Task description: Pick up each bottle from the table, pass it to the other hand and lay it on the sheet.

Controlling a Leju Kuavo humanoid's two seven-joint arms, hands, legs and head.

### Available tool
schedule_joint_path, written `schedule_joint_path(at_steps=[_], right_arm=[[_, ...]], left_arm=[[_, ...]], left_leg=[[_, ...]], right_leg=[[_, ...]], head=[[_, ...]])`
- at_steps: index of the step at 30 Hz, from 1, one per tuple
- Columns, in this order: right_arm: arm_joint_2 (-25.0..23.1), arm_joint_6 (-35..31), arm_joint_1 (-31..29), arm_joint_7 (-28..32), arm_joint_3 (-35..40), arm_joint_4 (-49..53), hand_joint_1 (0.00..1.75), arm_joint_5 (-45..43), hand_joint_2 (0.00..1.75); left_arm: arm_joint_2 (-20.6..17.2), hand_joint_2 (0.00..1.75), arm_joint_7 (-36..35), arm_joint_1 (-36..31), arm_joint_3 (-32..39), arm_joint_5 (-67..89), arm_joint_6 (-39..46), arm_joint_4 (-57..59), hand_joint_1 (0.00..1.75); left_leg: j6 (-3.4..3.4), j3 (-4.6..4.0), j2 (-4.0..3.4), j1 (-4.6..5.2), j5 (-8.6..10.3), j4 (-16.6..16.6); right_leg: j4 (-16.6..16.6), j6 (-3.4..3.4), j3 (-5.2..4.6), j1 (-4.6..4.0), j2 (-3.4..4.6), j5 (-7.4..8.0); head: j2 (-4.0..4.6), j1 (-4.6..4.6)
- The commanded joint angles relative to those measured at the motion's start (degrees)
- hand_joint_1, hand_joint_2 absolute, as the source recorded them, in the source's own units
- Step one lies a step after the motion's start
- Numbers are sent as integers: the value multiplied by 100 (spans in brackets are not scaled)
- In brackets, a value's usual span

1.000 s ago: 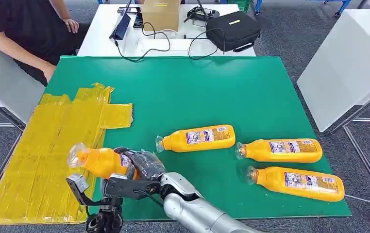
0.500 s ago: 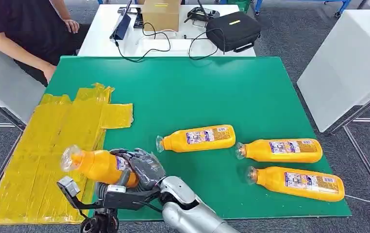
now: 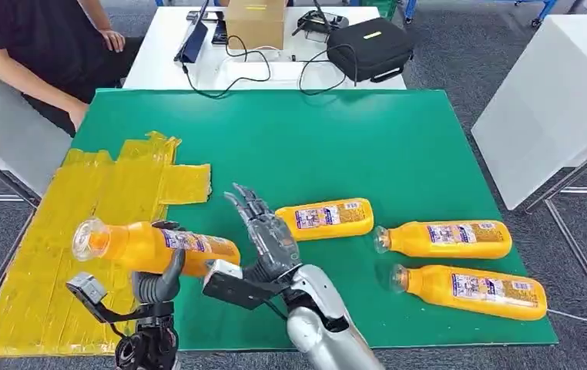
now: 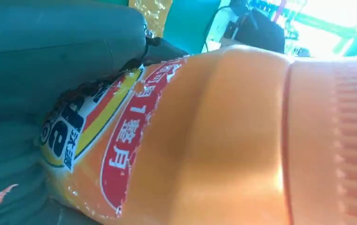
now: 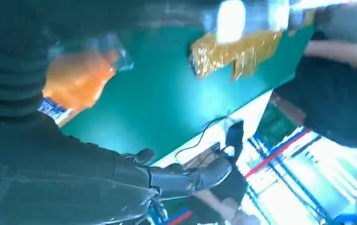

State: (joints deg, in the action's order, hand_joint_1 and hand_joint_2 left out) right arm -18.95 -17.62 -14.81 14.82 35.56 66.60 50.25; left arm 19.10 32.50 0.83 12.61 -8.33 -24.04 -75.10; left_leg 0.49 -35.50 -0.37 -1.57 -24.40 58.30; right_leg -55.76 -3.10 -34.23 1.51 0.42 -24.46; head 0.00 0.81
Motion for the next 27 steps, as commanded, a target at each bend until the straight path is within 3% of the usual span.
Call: schedule_joint_path(at_steps=[1,7,8,9,10,13,24,27], right_arm=[[55,287,704,166,-532,974,0,77,0],[103,373,849,198,-564,1246,0,72,0],[133,423,913,226,-595,1340,0,70,0],[152,442,954,234,-618,1393,0,74,0],[193,480,1010,281,-701,1493,0,74,0],[231,650,1023,387,-933,1581,0,17,0],[191,691,1012,423,-990,1554,0,2,0],[234,704,1028,491,-1047,1559,0,-24,0]], left_arm=[[90,175,73,-132,549,241,300,-65,175],[90,175,163,2,562,559,693,-394,175],[90,175,432,90,489,1171,1441,-632,175],[90,175,400,138,477,1243,1536,-788,175],[90,175,530,154,415,1957,2338,-1049,175],[47,175,166,-46,215,4183,3982,-1136,175],[27,175,162,-141,209,4220,4062,-942,175],[-168,175,-295,-297,4,5752,5203,-546,175]], left_leg=[[6,15,26,1,-2,-6],[4,13,17,-1,-4,-3],[6,18,22,-1,-5,-5],[5,14,21,1,-5,-3],[5,8,20,-1,-5,-1],[9,16,30,-2,-10,3],[5,12,33,1,-1,-4],[6,17,31,2,-2,-6]], right_leg=[[3,15,23,-2,-27,-11],[4,13,18,-4,-13,-7],[4,17,25,-4,-18,-10],[2,13,20,-2,-13,-9],[2,11,14,-3,-11,-7],[-1,18,26,-6,-23,-15],[3,13,20,-2,-20,-6],[4,14,24,-1,-19,-7]], head=[[0,2],[0,0],[0,0],[0,0],[0,2],[0,0],[0,2],[0,4]])
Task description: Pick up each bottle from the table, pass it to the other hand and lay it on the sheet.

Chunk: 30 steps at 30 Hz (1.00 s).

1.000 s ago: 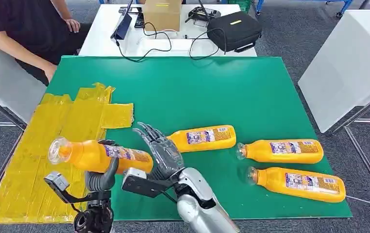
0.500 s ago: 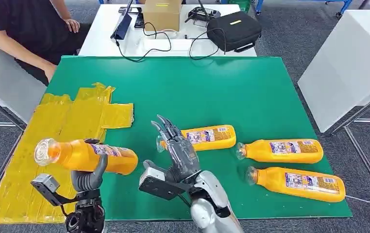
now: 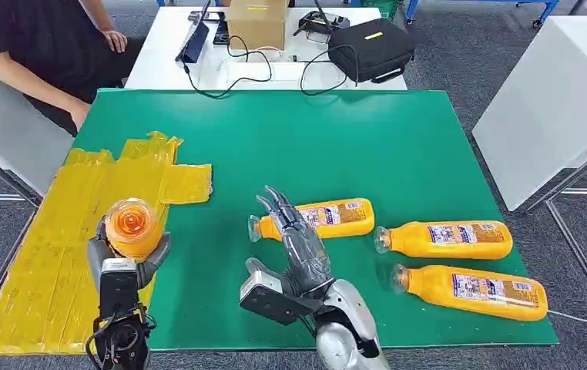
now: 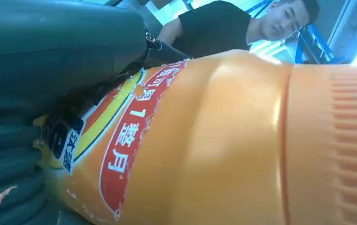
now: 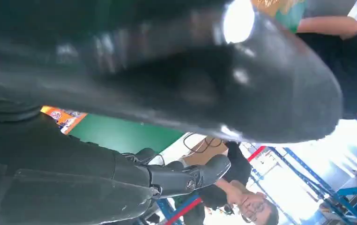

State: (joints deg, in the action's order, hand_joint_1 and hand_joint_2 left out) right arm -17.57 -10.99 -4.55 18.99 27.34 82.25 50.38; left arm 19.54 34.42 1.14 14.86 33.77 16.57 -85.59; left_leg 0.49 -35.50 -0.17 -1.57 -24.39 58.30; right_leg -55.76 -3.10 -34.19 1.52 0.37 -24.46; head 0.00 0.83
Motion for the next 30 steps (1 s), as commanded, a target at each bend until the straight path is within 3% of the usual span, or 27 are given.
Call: schedule_joint_path(at_steps=[1,2,4,7,8,10,14,19,21,24,30], right_arm=[[121,61,-17,87,-268,-55,0,-65,0],[157,85,-37,174,-318,-181,0,-116,0],[232,22,-22,365,-394,-432,0,-226,0],[276,2,-40,586,-445,-616,0,-373,0],[279,37,-80,622,-435,-642,0,-418,0],[295,82,-114,623,-387,-683,0,-449,0],[316,156,-111,647,-321,-801,0,-497,0],[309,180,-129,673,-352,-989,0,-492,0],[327,182,-174,669,-381,-1028,0,-476,0],[352,189,-247,648,-379,-1153,0,-375,0],[341,173,-263,650,-361,-1290,0,-351,0]], left_arm=[[-322,175,-672,-466,-313,2064,1564,831,175],[-496,175,-947,-675,-466,2839,2087,1404,175],[-798,175,-1314,-1080,-641,3577,2343,2588,175],[-724,175,-1915,-1129,-336,5417,2343,2652,175],[-1538,175,-3554,-1137,-1811,5623,2343,2877,175],[-2457,175,-5648,-1552,-3902,5623,2343,3386,175],[-2570,175,-7006,-1967,-5410,5623,2343,4590,175],[-2457,175,-6938,-2008,-5186,5623,2343,5426,175],[-2518,175,-6952,-2017,-5109,5623,2343,5390,175],[-2678,175,-7186,-2021,-5031,5623,2343,5200,175],[-2785,175,-7153,-2126,-4978,5623,2343,5134,175]], left_leg=[[7,24,16,3,-4,-7],[8,26,28,4,0,-12],[7,34,34,6,7,-21],[6,42,31,5,9,-28],[6,36,19,5,5,-22],[3,21,23,3,10,-18],[-5,29,54,5,22,-23],[0,48,5,1,8,-21],[-4,20,-5,1,12,-12],[-5,38,24,4,17,-16],[-15,57,0,1,15,-19]], right_leg=[[4,18,28,-1,-20,-11],[7,18,34,0,-30,-10],[14,18,40,2,-36,-7],[24,17,47,1,-32,-2],[19,14,41,2,-20,0],[13,14,29,0,-25,1],[11,25,30,0,-60,-6],[17,33,49,-4,-20,2],[6,28,19,0,-8,6],[6,34,52,1,-32,-8],[3,49,53,-4,-12,10]], head=[[0,0],[0,0],[0,0],[0,0],[0,0],[0,0],[0,0],[0,0],[0,2],[0,-2],[0,0]])
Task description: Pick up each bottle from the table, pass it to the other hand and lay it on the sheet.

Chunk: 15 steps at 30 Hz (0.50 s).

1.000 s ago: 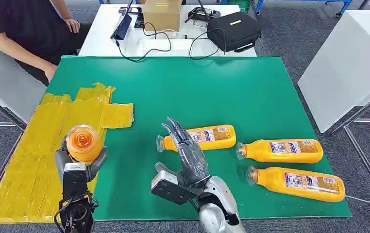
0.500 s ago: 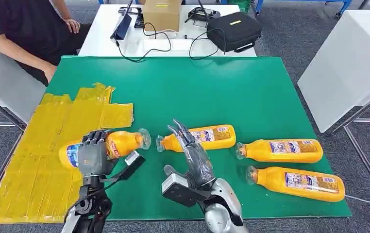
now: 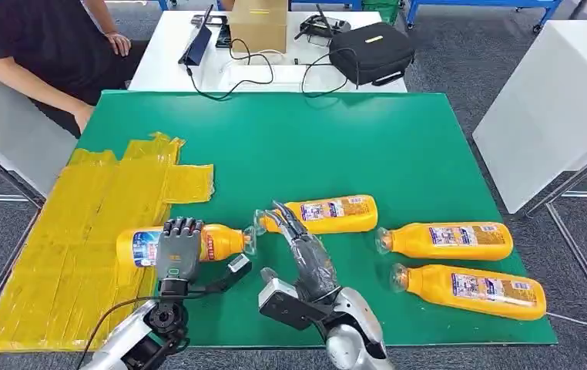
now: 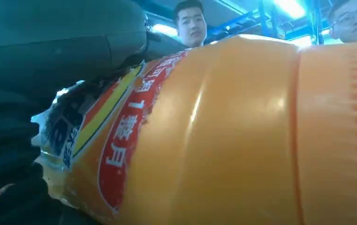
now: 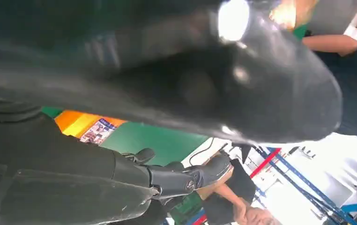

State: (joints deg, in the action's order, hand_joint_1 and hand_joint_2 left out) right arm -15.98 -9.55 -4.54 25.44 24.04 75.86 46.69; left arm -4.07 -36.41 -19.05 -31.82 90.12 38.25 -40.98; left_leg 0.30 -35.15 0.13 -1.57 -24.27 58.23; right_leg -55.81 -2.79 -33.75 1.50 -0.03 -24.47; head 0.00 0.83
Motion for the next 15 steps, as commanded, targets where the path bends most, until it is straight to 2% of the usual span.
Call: schedule_joint_path(at_steps=[1,13,14,15], right_arm=[[182,29,-264,5,-31,-652,0,18,0],[182,29,-264,5,-31,-652,0,18,0],[182,29,-264,5,-31,-652,0,18,0],[167,42,-312,5,-17,-735,0,17,0]], left_arm=[[-424,175,-69,-107,-309,-12,175,672,175],[-424,175,-69,-107,-309,-12,175,672,175],[-424,175,-69,-107,-309,-12,175,672,86],[-514,175,-359,-193,-645,-12,175,659,0]], left_leg=[[-3,19,-23,-2,7,-10],[-6,24,-22,-1,16,-11],[-7,22,-19,0,15,-9],[-10,17,-13,-2,16,-6]], right_leg=[[5,18,5,-6,21,10],[-20,22,-1,-6,22,7],[-22,18,-2,-5,20,7],[-24,14,-3,-6,15,6]], head=[[0,0],[0,0],[0,0],[0,-2]])
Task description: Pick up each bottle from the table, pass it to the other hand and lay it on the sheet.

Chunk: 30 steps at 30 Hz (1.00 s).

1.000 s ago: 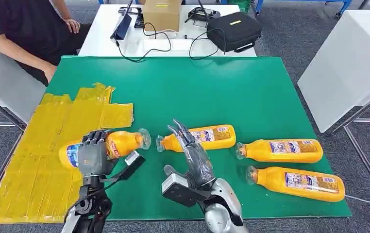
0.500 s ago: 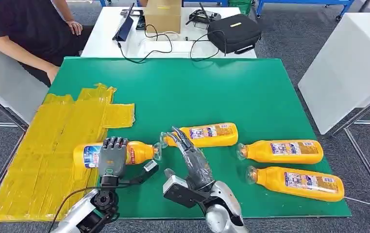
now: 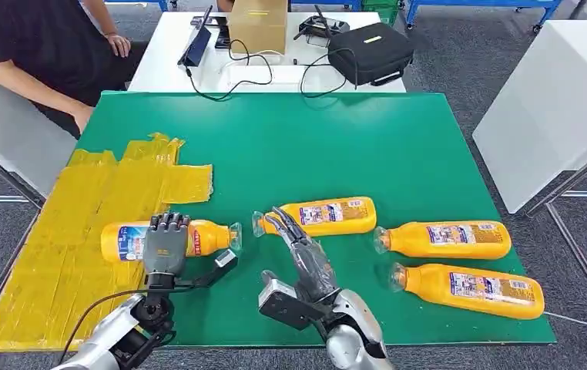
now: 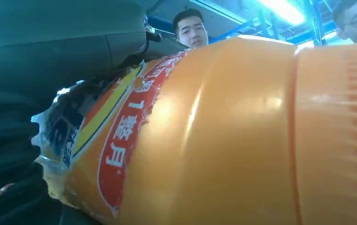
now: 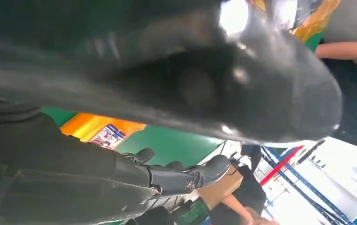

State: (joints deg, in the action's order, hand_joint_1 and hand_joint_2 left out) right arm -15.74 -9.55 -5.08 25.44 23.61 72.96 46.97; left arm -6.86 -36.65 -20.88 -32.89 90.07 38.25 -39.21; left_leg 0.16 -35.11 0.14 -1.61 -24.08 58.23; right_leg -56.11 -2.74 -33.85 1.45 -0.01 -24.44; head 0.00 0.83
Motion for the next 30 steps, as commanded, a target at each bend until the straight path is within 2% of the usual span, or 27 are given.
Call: schedule_joint_path(at_steps=[1,4,5,8,11,13,15,20,23,26,27,28,29,30], right_arm=[[126,57,-325,9,50,-570,0,-21,0],[95,17,-439,63,97,-868,0,-52,0],[96,2,-457,84,126,-935,0,-62,0],[118,-70,-365,146,159,-1027,0,-70,0],[132,-71,-350,168,148,-1083,0,-70,0],[132,-62,-241,168,132,-991,0,-70,0],[153,-66,-126,162,116,-868,0,-36,0],[136,-22,-140,27,0,-708,0,51,0],[94,32,-307,-94,-88,-745,0,83,0],[89,44,-254,-200,-138,-616,0,124,0],[107,-1,-135,-251,-229,-460,0,146,0],[106,-6,-44,-255,-333,-333,0,143,0],[114,-6,48,-278,-422,-213,0,187,0],[119,-8,168,-329,-567,-59,0,231,0]], left_arm=[[-298,0,-335,-122,-331,-7,175,648,0],[-314,0,-335,-226,-188,-7,175,852,0],[-334,0,-335,-291,-165,-7,175,1007,0],[-497,0,-335,-42,143,-7,175,630,0],[-703,0,-335,157,269,-7,175,344,0],[-1041,0,-335,292,420,-7,175,-283,0],[-1165,0,-335,384,637,-7,175,-556,0],[-1207,0,-335,470,691,-7,175,-982,0],[-1161,0,-335,209,705,-7,175,-1060,0],[-1095,0,-335,539,1014,-7,175,-2215,0],[-391,0,409,1180,1857,-7,175,-3580,0],[634,0,2408,1440,3542,-608,175,-4148,0],[1602,0,4568,1238,5098,-1163,175,-3911,0],[1866,0,6595,1011,5365,-3259,175,-3183,0]], left_leg=[[9,16,-20,2,-2,-9],[9,17,-30,1,2,-12],[2,12,-13,0,4,-8],[-2,15,-16,1,7,-10],[4,22,-33,0,9,-16],[2,16,-30,0,7,-11],[1,12,-30,-1,6,-7],[2,-10,-9,-7,8,-3],[2,-41,6,-10,13,4],[6,-44,13,-8,12,8],[3,-50,11,-8,12,7],[5,-44,8,-6,8,8],[7,-51,20,-2,12,4],[16,-49,41,1,8,9]], right_leg=[[8,15,9,-1,18,5],[9,26,4,-5,27,10],[7,13,6,-3,14,6],[7,14,7,-2,19,6],[11,22,11,-4,34,8],[6,16,6,-3,31,6],[1,17,-2,-4,29,3],[-3,16,-22,-10,5,-3],[-7,12,-42,-11,-9,-3],[-11,17,-44,-10,-15,-6],[-9,13,-48,-10,-11,-4],[-10,16,-44,-9,-8,-7],[-5,8,-46,-4,-19,-7],[-3,8,-34,-2,-41,-15]], head=[[0,0],[0,0],[0,0],[0,0],[0,2],[0,0],[0,0],[0,0],[0,-2],[0,-2],[0,-2],[0,0],[0,-4],[0,0]])
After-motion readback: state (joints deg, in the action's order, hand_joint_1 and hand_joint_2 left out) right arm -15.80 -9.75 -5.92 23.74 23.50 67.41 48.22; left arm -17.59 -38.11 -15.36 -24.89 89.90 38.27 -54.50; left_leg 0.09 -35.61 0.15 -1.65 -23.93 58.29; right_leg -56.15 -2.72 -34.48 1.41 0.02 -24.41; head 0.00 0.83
